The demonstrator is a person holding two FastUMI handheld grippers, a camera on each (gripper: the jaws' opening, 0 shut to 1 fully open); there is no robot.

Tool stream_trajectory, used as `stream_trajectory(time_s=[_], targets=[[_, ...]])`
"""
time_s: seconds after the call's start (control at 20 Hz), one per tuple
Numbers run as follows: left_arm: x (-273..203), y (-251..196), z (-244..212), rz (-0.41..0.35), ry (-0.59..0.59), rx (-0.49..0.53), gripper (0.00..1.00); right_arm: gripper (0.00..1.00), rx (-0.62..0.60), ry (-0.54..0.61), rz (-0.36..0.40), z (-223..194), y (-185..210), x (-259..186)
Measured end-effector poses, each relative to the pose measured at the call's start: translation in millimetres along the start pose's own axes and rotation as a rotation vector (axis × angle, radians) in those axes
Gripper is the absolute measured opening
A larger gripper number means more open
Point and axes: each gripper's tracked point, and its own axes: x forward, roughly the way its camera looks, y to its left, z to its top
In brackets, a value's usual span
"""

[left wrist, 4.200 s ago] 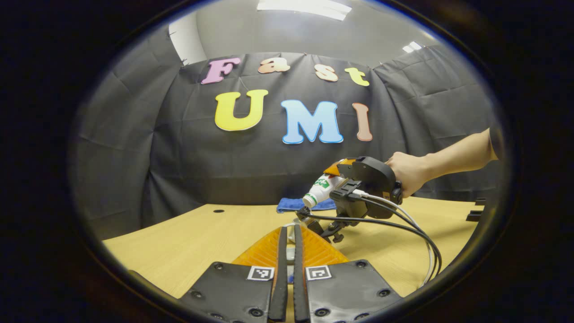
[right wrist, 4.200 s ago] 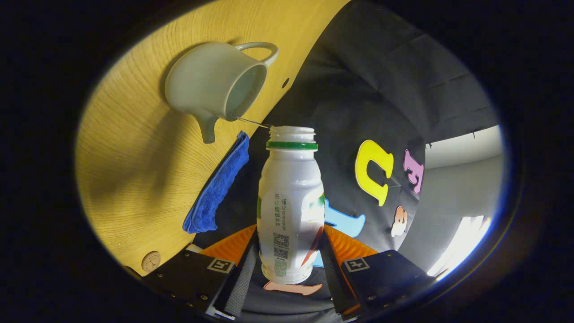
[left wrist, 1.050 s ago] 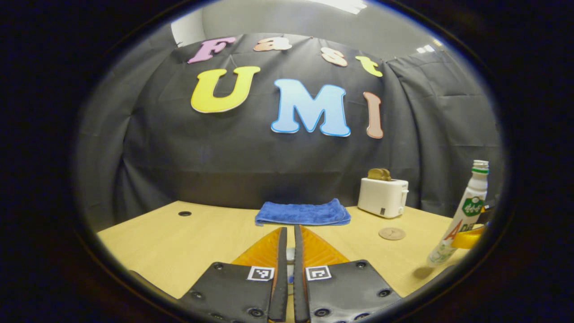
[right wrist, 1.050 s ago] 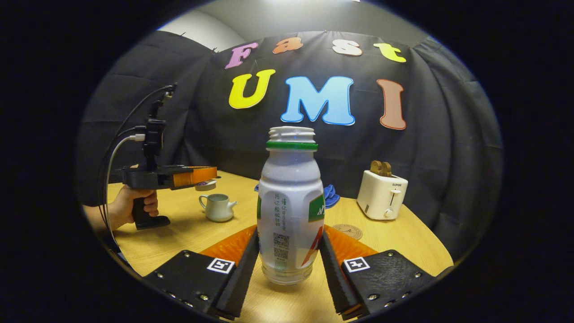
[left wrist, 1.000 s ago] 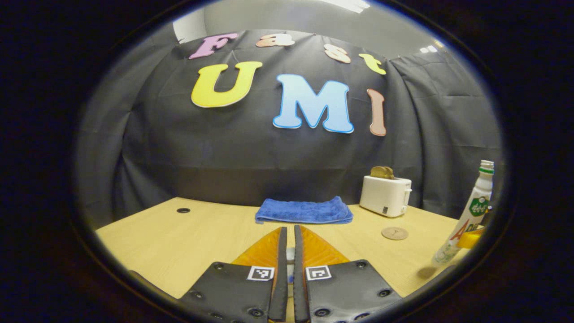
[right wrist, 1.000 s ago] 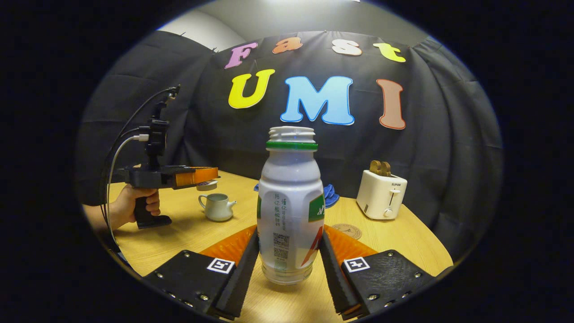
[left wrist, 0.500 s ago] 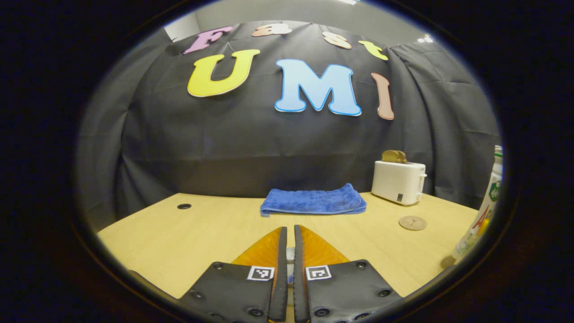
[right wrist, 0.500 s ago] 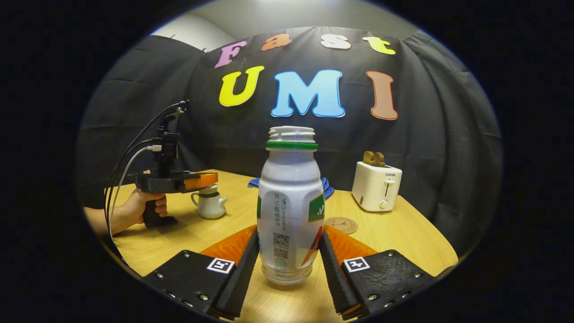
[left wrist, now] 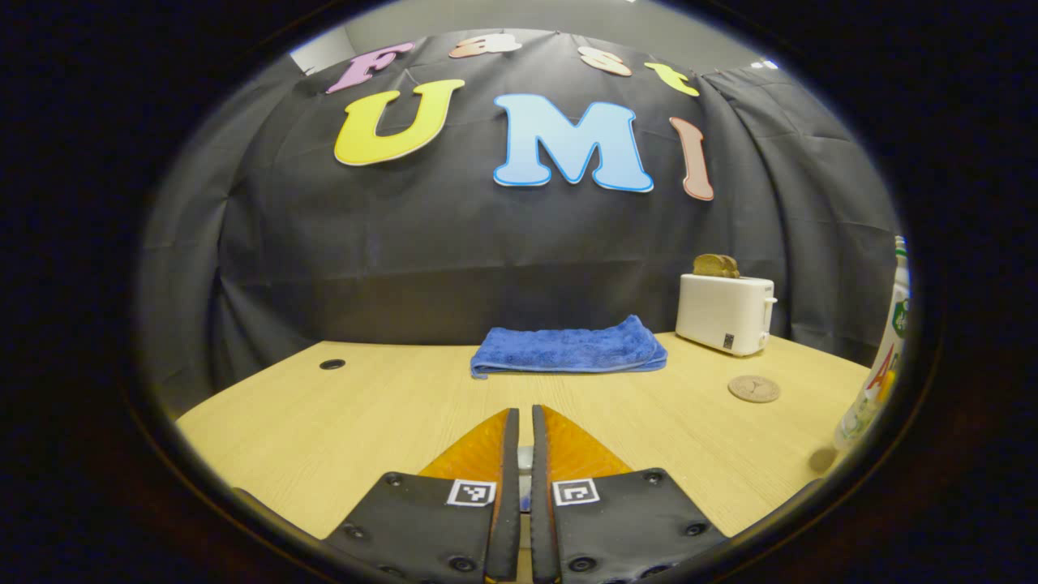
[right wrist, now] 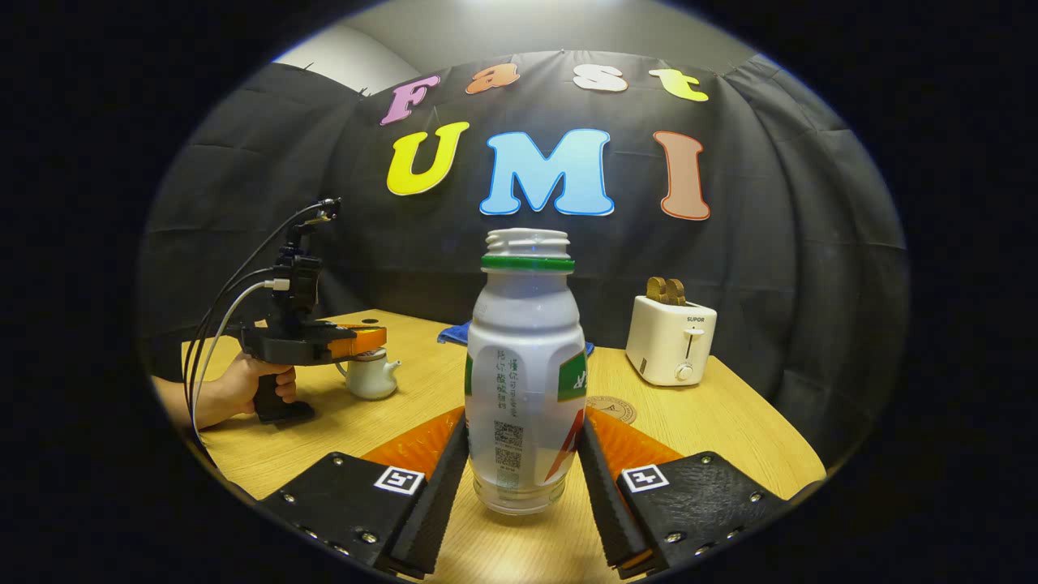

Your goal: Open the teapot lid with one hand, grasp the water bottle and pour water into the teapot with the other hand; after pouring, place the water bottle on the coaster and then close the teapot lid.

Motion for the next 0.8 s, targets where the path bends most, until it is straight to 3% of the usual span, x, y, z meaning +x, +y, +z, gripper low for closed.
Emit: stream_trajectory(time_s=[0.15,0.25,0.3,0.5,0.65,0.7,0.8], targets=[[-2.9,0.5,4.5,-0.015,-0.021,-0.028,0.21,0.74,0.006,0.003,-0.005,-0.4,0.4,1.7],[-9.7,9.9,16.8,0.0,-0.062,-0.052,0.32,0.74,0.002,0.004,-0.018,0.0,-3.2,5.5],[-12.5,12.5,22.5,0.006,-0.078,-0.058,0.46,0.74,-0.002,-0.002,-0.03,2.4,-5.6,7.8],[-28.6,5.0,30.3,-0.011,-0.113,-0.055,0.5,0.74,-0.012,-0.035,-0.111,16.1,-34.9,38.5],[-45.8,-1.8,43.8,-0.05,-0.169,-0.036,0.63,0.74,0.071,-0.027,-0.178,19.7,-64.2,66.4],[-51.0,-0.7,49.7,-0.051,-0.191,-0.041,0.75,0.74,0.11,-0.022,-0.188,19.5,-69.3,77.5],[-57.4,-3.0,57.3,-0.067,-0.224,-0.061,0.78,0.74,0.131,-0.017,-0.217,20.8,-84.7,98.5]])
